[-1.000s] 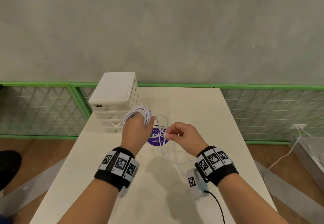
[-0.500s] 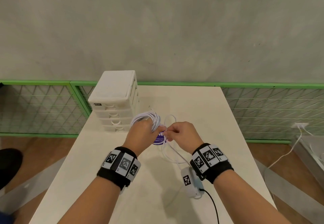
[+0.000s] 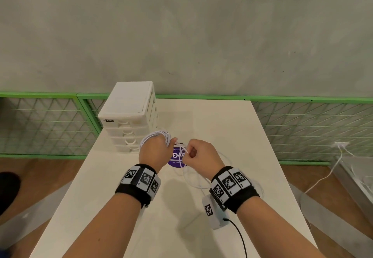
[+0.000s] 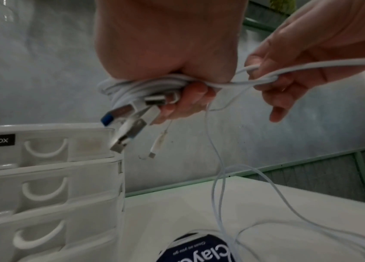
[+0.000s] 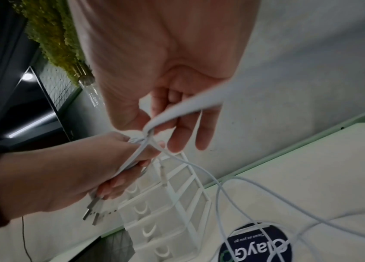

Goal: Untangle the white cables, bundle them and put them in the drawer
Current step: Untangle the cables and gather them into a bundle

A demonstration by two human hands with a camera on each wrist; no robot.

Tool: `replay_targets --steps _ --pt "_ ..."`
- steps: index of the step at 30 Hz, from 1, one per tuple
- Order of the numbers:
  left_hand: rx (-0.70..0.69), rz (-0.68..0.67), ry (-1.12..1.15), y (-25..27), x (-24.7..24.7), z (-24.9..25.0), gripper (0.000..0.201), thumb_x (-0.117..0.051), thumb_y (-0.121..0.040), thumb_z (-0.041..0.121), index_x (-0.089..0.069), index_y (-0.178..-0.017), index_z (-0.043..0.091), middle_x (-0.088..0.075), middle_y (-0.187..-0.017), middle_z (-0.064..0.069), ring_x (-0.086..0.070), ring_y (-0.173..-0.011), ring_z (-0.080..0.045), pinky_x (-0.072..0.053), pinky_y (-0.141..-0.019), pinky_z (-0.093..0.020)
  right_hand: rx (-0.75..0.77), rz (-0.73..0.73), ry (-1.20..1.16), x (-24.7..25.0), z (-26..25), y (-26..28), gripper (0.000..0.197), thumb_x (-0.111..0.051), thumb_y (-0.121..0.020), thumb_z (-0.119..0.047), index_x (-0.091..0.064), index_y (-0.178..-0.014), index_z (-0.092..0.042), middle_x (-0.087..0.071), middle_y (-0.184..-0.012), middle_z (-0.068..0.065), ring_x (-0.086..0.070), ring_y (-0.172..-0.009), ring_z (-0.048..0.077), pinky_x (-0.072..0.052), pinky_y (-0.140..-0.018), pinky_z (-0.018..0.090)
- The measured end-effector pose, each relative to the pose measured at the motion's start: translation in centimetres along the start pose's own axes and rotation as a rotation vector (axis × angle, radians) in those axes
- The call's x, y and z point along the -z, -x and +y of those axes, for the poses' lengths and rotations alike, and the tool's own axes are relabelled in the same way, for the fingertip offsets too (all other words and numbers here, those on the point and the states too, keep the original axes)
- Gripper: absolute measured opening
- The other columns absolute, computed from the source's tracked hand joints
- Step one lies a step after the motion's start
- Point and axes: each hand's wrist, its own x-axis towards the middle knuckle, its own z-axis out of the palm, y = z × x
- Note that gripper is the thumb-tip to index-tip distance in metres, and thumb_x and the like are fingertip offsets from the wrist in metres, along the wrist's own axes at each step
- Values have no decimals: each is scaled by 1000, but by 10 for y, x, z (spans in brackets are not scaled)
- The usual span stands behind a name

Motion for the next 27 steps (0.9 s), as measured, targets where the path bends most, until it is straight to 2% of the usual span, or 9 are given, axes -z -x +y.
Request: replay_targets --steps 5,9,12,15,17,21,23,25,27 --pt "-23 32 7 -6 5 9 41 -45 -96 43 -48 -72 10 -50 -65 -4 -50 -63 -21 -35 -60 -28 42 -9 -298 7 -11 -2 29 -57 -81 2 -59 -79 -27 -58 -70 -9 -54 -66 -3 -44 -72 11" --pt "37 31 8 -11 6 0 40 -44 -96 43 -49 -74 10 -50 -69 -3 -56 -71 -24 -37 -64 -29 -19 -240 -571 22 -18 3 42 -52 -76 -4 -59 -105 -33 -57 -59 1 -60 -71 13 -49 -83 23" --pt "92 23 31 -13 6 -9 41 -44 -97 43 -56 -78 8 -53 -72 -5 -57 -73 -25 -40 -66 -30 -19 -116 -700 25 -21 7 11 -57 -78 -13 -65 -82 -19 -57 -50 2 -61 -69 18 -49 -81 21" --pt "142 41 85 -12 9 -10 41 -46 -96 41 -55 -77 7 -54 -70 -6 -53 -68 -23 -39 -63 -29 -28 117 -746 30 -13 7 40 -60 -87 -11 -59 -48 -17 -64 -54 1 -61 -66 17 -46 -77 16" --pt "164 59 138 -12 12 -7 40 -48 -96 41 -51 -73 9 -52 -66 -4 -52 -66 -22 -37 -62 -29 -74 208 -711 34 -9 8 44 -56 -91 -15 -63 -47 -14 -68 -58 4 -64 -65 14 -47 -78 12" --pt "122 112 187 -9 17 3 41 -50 -95 40 -46 -67 10 -42 -56 2 -49 -60 -20 -34 -58 -28 -332 287 -706 37 13 4 15 -47 -94 -7 -61 -91 -4 -66 -62 15 -60 -46 20 -53 -60 26" --pt "101 122 196 -6 19 7 42 -50 -95 41 -45 -66 10 -41 -56 1 -48 -59 -20 -34 -57 -28 -489 190 -590 36 34 3 29 -45 -89 3 -50 -115 -7 -62 -72 11 -61 -53 18 -47 -53 21" --pt "59 118 181 -2 19 11 42 -50 -95 42 -47 -70 8 -45 -59 -1 -48 -61 -20 -35 -59 -28 -433 36 -169 36 47 6 49 -49 -87 0 -43 -133 -17 -55 -93 2 -57 -80 14 -44 -69 19" --pt "10 108 163 4 17 17 42 -49 -95 43 -48 -71 9 -44 -59 1 -47 -60 -19 -34 -59 -27 -197 31 71 36 43 13 61 -53 -87 -4 -35 -141 -24 -44 -115 -1 -46 -105 10 -39 -94 23"
